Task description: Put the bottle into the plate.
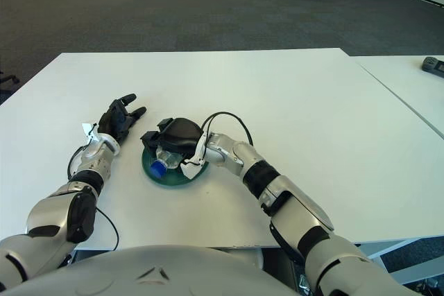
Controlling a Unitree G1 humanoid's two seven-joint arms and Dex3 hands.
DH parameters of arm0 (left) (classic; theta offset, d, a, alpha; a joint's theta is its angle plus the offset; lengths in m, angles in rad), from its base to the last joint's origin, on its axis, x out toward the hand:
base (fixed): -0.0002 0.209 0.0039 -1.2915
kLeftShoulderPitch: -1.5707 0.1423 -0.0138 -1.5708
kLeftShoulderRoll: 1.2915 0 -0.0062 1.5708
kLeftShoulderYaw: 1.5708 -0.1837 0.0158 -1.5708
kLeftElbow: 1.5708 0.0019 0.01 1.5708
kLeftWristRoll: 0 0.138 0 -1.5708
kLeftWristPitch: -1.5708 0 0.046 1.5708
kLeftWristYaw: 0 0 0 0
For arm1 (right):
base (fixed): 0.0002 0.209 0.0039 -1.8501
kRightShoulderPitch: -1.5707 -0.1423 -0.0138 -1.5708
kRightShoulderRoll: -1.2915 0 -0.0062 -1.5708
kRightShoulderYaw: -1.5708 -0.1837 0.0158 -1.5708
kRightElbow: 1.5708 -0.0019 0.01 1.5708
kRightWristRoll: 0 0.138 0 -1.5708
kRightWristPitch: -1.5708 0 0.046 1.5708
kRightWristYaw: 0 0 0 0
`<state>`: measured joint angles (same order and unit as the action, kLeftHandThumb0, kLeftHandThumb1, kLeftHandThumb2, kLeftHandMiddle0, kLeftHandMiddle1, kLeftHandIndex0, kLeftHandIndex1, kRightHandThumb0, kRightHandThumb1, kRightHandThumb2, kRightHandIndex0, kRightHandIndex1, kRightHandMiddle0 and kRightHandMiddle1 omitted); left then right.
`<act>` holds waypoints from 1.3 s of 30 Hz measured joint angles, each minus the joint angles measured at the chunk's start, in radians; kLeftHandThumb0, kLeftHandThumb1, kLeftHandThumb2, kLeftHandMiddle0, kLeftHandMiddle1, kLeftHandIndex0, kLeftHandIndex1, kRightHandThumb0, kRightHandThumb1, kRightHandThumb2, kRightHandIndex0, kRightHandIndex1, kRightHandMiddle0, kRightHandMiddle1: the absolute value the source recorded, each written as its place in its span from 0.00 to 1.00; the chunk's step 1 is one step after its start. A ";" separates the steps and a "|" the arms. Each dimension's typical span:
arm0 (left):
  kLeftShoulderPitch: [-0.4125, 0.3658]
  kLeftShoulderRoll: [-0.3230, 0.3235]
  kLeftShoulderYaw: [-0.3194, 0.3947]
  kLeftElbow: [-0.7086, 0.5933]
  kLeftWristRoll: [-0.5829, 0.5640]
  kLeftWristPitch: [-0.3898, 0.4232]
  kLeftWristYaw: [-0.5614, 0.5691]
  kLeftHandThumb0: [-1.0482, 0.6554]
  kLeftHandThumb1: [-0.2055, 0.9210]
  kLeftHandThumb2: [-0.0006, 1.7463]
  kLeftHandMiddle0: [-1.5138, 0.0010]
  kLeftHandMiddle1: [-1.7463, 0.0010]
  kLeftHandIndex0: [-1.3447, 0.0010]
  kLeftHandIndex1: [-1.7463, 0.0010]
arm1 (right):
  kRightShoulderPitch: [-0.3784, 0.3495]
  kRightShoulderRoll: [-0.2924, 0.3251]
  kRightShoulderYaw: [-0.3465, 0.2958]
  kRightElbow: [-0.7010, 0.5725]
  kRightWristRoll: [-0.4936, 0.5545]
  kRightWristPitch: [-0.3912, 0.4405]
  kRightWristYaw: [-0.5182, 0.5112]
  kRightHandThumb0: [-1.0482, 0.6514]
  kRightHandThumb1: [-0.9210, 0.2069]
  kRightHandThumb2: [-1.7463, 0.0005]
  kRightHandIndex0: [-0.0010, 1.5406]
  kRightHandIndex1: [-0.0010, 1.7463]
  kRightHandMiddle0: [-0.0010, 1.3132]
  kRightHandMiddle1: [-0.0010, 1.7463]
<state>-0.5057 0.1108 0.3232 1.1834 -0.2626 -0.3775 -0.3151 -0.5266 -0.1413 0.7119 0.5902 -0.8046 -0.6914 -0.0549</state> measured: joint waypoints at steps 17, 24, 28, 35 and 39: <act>-0.031 0.002 0.046 0.002 -0.042 0.101 -0.001 0.08 1.00 0.54 0.70 0.63 0.83 0.41 | -0.008 -0.022 -0.018 0.075 0.042 -0.164 0.009 0.00 0.00 0.75 0.00 0.01 0.00 0.06; -0.042 0.010 0.046 0.018 -0.041 0.107 -0.029 0.08 1.00 0.56 0.65 0.63 0.78 0.41 | -0.009 -0.039 -0.044 0.053 0.081 -0.166 0.070 0.00 0.00 0.72 0.00 0.00 0.00 0.00; -0.041 0.008 0.045 0.026 -0.039 0.084 -0.051 0.07 1.00 0.55 0.63 0.60 0.75 0.40 | -0.017 -0.053 -0.071 0.044 0.122 -0.167 0.109 0.00 0.00 0.70 0.00 0.00 0.00 0.00; -0.002 -0.003 0.054 0.004 -0.049 0.024 -0.111 0.06 1.00 0.56 0.73 0.81 0.94 0.50 | -0.063 -0.124 -0.175 -0.032 0.241 -0.177 0.195 0.00 0.00 0.70 0.00 0.00 0.00 0.00; 0.035 -0.023 0.038 -0.025 -0.030 -0.046 -0.097 0.07 1.00 0.56 0.70 0.85 0.90 0.46 | -0.094 -0.176 -0.262 -0.036 0.283 -0.193 0.167 0.00 0.00 0.69 0.00 0.00 0.00 0.00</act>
<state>-0.4707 0.0879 0.3613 1.1581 -0.2928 -0.4231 -0.4118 -0.6204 -0.3169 0.4496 0.5543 -0.5215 -0.8840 0.1121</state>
